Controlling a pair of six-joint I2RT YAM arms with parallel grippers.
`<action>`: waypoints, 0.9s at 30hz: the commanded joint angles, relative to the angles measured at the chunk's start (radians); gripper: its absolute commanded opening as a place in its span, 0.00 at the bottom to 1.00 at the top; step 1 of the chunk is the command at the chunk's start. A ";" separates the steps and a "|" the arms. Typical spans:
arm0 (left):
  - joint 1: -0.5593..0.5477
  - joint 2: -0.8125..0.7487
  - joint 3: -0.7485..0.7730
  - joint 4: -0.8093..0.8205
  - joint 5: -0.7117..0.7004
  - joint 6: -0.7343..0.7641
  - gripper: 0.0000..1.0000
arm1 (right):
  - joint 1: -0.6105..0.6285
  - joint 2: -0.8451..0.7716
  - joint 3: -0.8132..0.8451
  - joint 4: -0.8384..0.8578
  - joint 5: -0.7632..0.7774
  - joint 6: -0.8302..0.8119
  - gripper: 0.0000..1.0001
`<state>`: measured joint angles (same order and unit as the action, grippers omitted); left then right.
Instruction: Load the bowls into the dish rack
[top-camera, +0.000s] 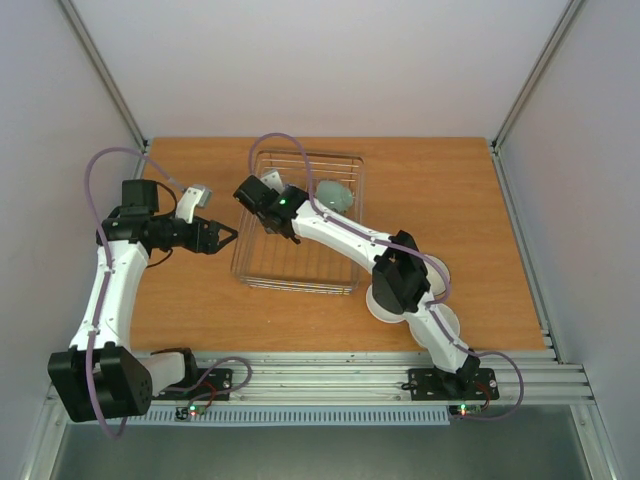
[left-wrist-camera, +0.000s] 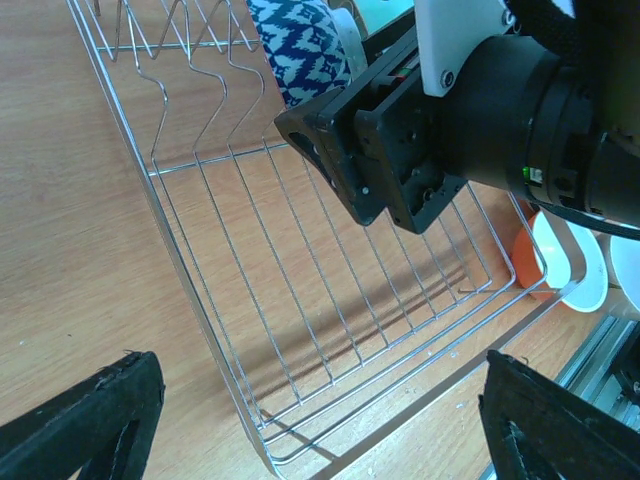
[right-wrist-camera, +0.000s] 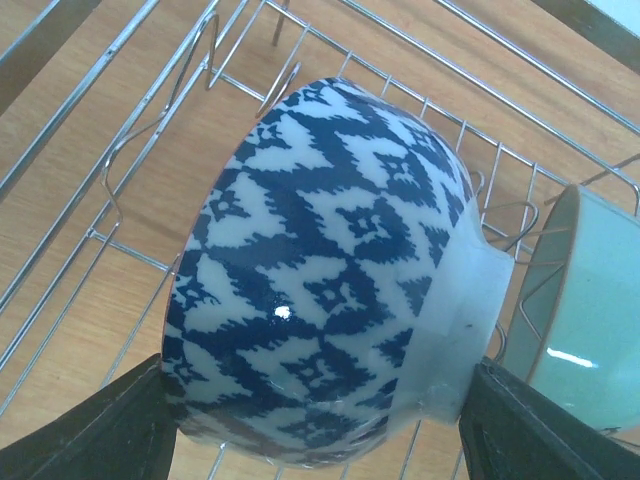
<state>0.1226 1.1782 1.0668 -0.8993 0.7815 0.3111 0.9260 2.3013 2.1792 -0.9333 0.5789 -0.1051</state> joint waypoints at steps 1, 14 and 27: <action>-0.001 0.006 -0.008 0.022 0.023 0.019 0.86 | -0.012 0.019 0.064 -0.065 0.109 0.009 0.01; -0.001 0.027 -0.010 0.025 0.030 0.025 0.86 | 0.007 -0.033 0.031 0.024 0.199 -0.033 0.01; -0.001 0.035 -0.011 0.028 0.030 0.025 0.86 | 0.002 0.020 0.135 0.056 0.216 -0.109 0.01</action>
<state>0.1226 1.1999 1.0645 -0.8993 0.7895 0.3225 0.9302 2.3127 2.2311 -0.9165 0.7315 -0.1741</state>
